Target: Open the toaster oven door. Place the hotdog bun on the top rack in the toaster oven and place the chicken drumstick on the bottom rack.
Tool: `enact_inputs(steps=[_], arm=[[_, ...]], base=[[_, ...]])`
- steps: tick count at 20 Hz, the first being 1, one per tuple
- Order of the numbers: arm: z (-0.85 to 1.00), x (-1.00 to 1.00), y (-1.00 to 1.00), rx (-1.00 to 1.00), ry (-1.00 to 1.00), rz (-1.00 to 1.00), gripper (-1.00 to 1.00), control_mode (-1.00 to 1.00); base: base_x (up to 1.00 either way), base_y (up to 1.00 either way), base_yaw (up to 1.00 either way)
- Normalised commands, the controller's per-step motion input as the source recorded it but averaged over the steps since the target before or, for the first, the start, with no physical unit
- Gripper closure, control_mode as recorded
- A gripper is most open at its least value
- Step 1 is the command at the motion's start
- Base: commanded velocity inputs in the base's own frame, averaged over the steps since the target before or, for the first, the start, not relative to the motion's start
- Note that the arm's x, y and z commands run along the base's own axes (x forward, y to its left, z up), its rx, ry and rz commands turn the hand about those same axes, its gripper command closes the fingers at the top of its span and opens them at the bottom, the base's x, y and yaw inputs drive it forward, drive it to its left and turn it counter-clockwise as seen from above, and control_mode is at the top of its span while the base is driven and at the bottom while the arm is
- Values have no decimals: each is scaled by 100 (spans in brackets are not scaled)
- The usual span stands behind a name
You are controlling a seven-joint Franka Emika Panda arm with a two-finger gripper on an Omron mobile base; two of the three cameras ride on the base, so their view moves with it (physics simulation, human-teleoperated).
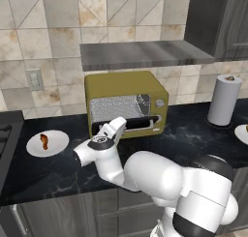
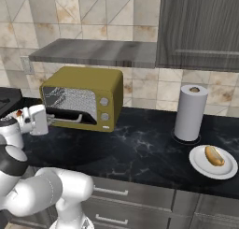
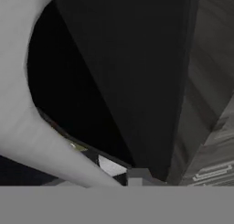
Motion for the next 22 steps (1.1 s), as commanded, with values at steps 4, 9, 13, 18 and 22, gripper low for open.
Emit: enact_inputs(steps=[4, 9, 13, 18, 22], arm=[[-18, -21, 0, 0, 11, -5, -100, -100], [-7, -33, 1, 3, 11, -6, -100, -100], [0, -34, 4, 4, 13, -11, -100, -100], [28, -26, 7, 6, 4, -11, -100, -100], [58, -5, 9, 10, 2, -16, -100, -100]], base=[[0, 0, 0], [0, 0, 0], [0, 0, 0], [0, 0, 0], [0, 0, 0]])
